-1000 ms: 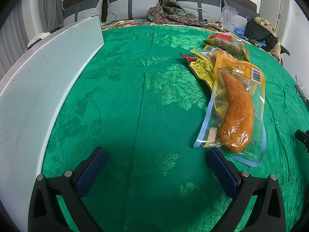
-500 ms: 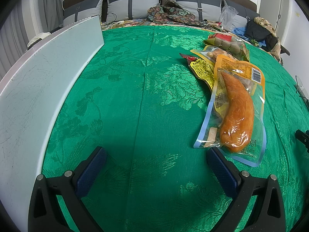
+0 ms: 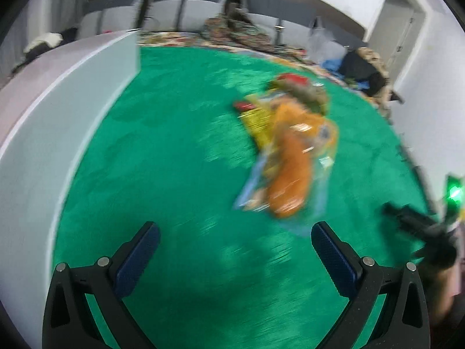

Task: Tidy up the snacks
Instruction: 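Grasp the orange sausage packet with the left tool and lift it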

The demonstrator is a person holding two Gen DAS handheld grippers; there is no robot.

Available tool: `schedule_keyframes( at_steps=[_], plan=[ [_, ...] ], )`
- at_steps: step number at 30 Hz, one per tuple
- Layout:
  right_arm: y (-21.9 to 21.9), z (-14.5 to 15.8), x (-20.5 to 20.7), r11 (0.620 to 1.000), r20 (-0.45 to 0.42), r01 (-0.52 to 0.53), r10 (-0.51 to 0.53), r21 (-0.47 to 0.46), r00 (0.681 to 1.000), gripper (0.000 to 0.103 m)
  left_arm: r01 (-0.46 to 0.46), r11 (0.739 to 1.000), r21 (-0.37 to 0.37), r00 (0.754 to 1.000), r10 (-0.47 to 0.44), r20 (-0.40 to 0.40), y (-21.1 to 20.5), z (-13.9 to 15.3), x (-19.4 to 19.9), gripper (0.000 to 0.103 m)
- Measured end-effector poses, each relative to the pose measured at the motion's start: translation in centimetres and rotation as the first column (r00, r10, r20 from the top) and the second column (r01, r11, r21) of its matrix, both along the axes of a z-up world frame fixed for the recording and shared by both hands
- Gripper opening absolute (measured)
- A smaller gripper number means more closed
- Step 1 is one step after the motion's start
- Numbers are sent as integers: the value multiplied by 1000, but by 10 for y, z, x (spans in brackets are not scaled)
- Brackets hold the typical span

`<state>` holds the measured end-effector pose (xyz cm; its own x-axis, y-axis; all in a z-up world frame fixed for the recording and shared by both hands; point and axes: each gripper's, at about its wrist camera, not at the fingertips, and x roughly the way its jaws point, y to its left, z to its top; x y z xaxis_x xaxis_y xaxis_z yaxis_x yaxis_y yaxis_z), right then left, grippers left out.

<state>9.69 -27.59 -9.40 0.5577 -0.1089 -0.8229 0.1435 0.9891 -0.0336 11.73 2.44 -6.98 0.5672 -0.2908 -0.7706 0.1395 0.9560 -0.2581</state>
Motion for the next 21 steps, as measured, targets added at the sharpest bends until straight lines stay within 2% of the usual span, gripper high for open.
schedule_keyframes(
  at_steps=[3, 5, 8, 12, 15, 18, 20, 21],
  plan=[
    [0, 0, 0, 1000, 0, 0, 0, 0, 1000, 88, 101, 995, 7, 995, -101, -22, -32, 8, 24, 102],
    [0, 0, 0, 1000, 0, 0, 0, 0, 1000, 88, 194, 980, 30, 980, -193, -42, -55, 8, 39, 102],
    [0, 0, 0, 1000, 0, 0, 0, 0, 1000, 88, 276, 956, 104, 959, -265, -104, -75, -3, 58, 102],
    [0, 0, 0, 1000, 0, 0, 0, 1, 1000, 88, 285, 938, 198, 952, -253, -170, -82, -23, 74, 102],
    [0, 0, 0, 1000, 0, 0, 0, 1, 1000, 88, 249, 953, 175, 956, -212, -205, -77, -35, 88, 102],
    [0, 0, 0, 1000, 0, 0, 0, 1, 1000, 88, 207, 968, 142, 964, -177, -199, -74, -36, 93, 101],
    [0, 0, 0, 1000, 0, 0, 0, 1, 1000, 88, 193, 971, 143, 972, -169, -165, -74, -32, 87, 72],
    [0, 0, 0, 1000, 0, 0, 0, 1, 1000, 88, 188, 970, 154, 972, -162, -168, -72, -30, 84, 65]
  ],
)
